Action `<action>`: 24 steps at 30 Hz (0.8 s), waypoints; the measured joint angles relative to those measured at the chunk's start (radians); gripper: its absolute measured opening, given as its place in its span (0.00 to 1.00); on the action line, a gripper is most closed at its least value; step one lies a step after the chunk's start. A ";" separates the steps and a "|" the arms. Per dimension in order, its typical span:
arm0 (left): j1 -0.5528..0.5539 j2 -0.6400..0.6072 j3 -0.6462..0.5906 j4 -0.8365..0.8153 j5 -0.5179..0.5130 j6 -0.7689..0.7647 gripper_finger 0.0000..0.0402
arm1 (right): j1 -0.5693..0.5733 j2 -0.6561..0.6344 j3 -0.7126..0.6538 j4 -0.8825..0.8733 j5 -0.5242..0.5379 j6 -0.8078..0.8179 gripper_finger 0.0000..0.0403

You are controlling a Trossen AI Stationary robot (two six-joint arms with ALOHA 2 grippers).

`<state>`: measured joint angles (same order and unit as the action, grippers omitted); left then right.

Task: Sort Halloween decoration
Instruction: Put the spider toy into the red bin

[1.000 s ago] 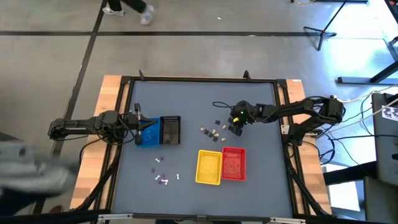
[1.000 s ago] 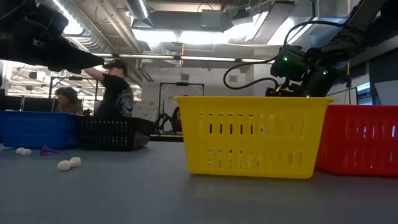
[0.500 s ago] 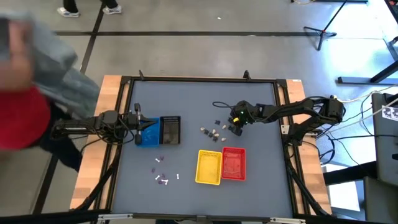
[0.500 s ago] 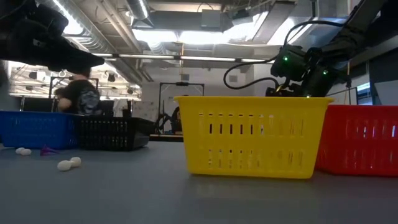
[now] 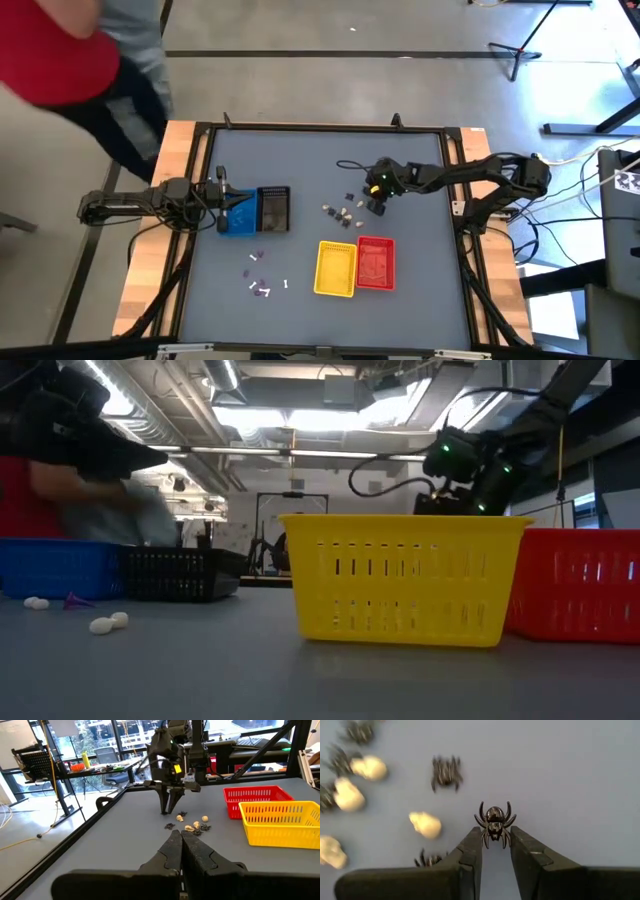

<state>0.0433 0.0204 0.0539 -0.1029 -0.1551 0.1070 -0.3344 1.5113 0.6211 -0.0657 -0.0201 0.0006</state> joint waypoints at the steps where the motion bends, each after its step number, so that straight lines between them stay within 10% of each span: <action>1: 0.000 0.000 0.000 0.000 0.000 0.000 0.00 | 0.000 0.000 0.019 -0.018 -0.008 0.000 0.20; 14: 0.000 0.000 0.000 0.000 0.000 0.000 0.00 | 0.027 -0.002 0.321 -0.307 -0.370 0.052 0.19; 24: 0.000 0.000 0.000 0.000 0.000 0.000 0.00 | 0.265 -0.003 0.427 -0.439 -0.469 0.086 0.20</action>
<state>0.0433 0.0202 0.0540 -0.1032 -0.1551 0.1074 -0.0696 1.5082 1.0477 -0.5051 -0.4894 0.0862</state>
